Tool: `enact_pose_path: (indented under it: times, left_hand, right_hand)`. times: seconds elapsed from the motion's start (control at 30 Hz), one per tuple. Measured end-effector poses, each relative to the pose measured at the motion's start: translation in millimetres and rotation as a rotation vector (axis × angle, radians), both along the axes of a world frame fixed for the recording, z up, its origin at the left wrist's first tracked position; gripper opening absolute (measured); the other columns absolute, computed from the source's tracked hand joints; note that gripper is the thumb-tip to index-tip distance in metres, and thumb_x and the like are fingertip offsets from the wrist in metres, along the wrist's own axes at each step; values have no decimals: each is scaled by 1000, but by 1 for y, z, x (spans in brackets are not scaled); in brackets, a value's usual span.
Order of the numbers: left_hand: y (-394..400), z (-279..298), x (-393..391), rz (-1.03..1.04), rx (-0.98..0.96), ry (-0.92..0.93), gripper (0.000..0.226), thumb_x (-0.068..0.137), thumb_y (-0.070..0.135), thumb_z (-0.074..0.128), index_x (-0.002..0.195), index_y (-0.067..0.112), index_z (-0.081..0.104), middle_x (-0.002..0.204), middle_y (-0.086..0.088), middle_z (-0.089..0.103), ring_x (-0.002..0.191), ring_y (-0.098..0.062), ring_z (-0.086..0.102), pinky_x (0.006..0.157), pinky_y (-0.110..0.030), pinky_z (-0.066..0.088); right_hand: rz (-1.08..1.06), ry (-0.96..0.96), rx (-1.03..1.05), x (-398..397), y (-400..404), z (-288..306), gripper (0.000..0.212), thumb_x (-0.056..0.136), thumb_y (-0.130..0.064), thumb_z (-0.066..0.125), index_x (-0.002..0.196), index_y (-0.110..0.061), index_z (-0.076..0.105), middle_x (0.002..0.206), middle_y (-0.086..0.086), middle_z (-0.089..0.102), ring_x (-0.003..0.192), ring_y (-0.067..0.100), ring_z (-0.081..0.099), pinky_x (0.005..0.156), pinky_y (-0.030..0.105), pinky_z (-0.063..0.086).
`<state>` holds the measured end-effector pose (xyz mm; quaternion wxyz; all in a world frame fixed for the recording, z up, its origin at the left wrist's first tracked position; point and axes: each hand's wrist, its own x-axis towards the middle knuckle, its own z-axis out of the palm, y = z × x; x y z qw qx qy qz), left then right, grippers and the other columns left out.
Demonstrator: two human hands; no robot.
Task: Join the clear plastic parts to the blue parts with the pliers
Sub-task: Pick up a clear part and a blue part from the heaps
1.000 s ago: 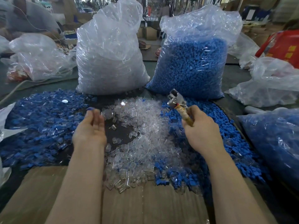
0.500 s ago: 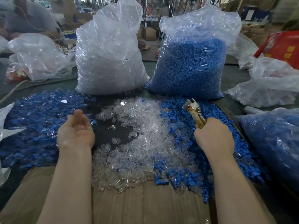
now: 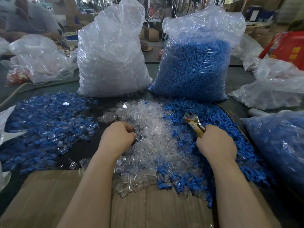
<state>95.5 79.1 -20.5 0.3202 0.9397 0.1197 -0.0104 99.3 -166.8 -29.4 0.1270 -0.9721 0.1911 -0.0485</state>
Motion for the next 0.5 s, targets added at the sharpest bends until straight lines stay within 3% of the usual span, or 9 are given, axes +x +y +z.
enact_pose_path:
  times: [0.17, 0.27, 0.5]
  left_hand:
    - [-4, -3, -1, -8, 108, 11, 4, 90, 25, 70, 93, 25, 72, 96, 2, 70, 84, -17, 64, 79, -34, 55]
    - [-2, -4, 0, -8, 171, 0, 16, 89, 23, 69, 75, 29, 64, 87, 5, 68, 81, -14, 62, 69, -30, 48]
    - [-4, -7, 0, -32, 69, -50, 16, 86, 31, 74, 91, 24, 60, 89, 9, 61, 83, -11, 58, 77, -33, 51]
  right_hand:
    - [47, -18, -18, 0, 2, -3, 12, 88, -22, 62, 86, -20, 51, 71, 0, 48, 56, 18, 43, 45, 26, 26]
    - [39, -27, -3, 0, 2, -3, 11, 87, -22, 62, 87, -19, 52, 72, 1, 48, 56, 18, 43, 46, 25, 25]
    - [14, -157, 77, 2, 1, 1, 15, 91, -29, 62, 88, -20, 50, 68, -1, 46, 55, 15, 39, 45, 27, 23]
